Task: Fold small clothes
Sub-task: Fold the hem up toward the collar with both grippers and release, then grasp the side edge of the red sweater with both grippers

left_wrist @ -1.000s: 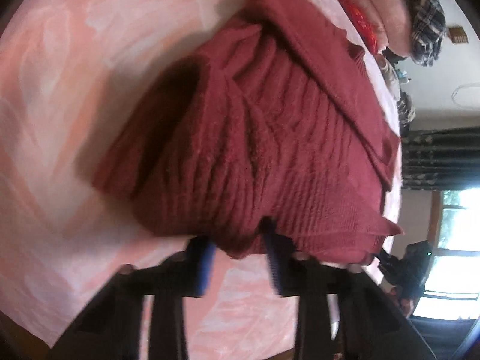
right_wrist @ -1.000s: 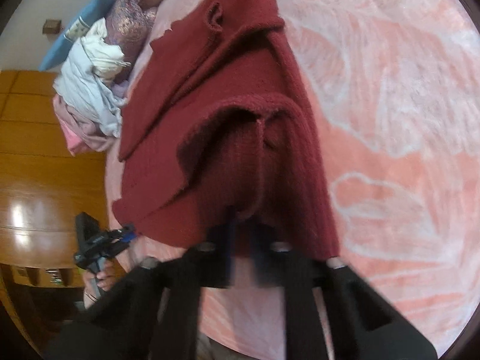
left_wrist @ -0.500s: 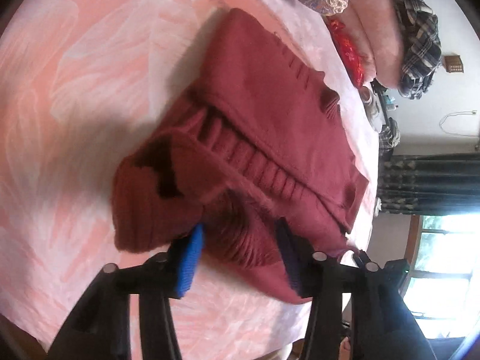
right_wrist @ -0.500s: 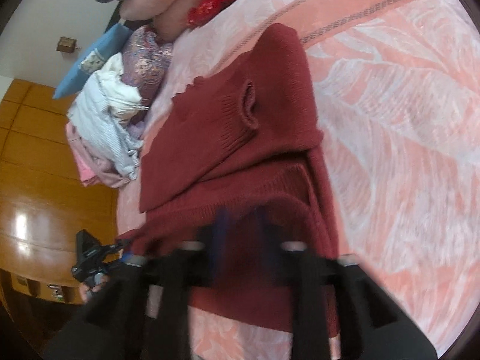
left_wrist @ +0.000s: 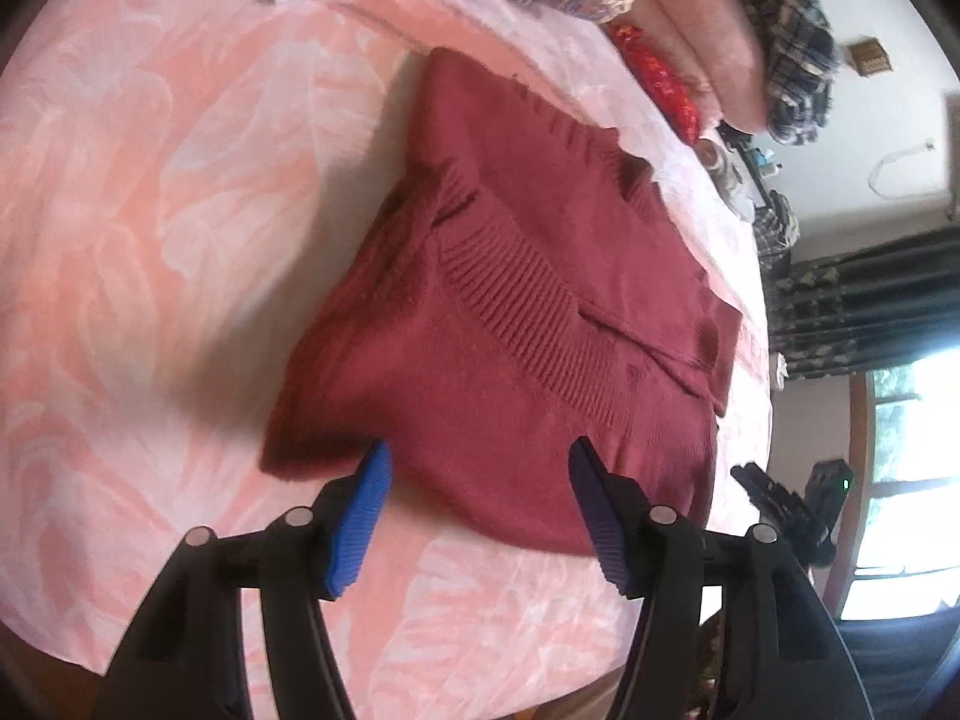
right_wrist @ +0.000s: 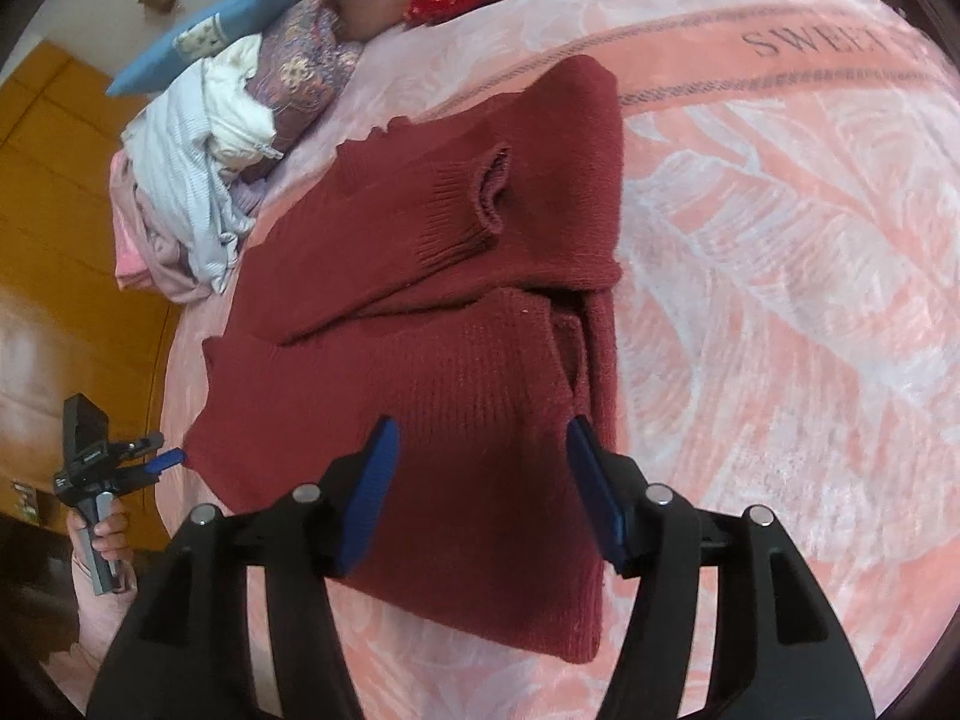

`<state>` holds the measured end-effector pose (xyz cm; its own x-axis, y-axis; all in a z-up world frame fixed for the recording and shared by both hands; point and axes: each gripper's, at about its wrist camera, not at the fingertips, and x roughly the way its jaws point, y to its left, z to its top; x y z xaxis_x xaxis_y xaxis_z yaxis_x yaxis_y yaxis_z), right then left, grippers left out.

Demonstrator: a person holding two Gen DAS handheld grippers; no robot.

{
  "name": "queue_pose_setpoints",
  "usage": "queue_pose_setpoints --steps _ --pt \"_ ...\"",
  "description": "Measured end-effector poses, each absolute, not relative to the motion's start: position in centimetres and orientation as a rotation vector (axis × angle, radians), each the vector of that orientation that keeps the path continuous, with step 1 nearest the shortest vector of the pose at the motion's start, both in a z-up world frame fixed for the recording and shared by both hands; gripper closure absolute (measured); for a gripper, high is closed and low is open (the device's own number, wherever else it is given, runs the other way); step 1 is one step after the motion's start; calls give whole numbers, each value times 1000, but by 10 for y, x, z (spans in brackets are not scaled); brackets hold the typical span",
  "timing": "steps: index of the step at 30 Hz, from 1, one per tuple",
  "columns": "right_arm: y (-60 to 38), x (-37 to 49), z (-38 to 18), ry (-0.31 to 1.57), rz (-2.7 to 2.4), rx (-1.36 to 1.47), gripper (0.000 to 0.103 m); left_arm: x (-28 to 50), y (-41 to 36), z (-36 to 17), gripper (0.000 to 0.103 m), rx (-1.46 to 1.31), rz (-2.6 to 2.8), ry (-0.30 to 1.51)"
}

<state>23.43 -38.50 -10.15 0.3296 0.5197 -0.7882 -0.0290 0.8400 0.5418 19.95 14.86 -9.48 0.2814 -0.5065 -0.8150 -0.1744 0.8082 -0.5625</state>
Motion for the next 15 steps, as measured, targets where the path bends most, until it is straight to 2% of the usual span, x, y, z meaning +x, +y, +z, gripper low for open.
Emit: queue_pose_setpoints --steps 4,8,10,15 --pt "-382 239 -99 1188 388 453 44 186 156 -79 35 -556 -230 1247" --pt "-375 250 -99 1187 390 447 35 211 147 -76 34 -424 -194 1213" --pt "-371 257 -101 1194 393 443 33 230 136 -81 34 -347 -192 1212" --pt "-359 271 -106 1218 398 341 22 270 106 -106 34 -190 -200 1228"
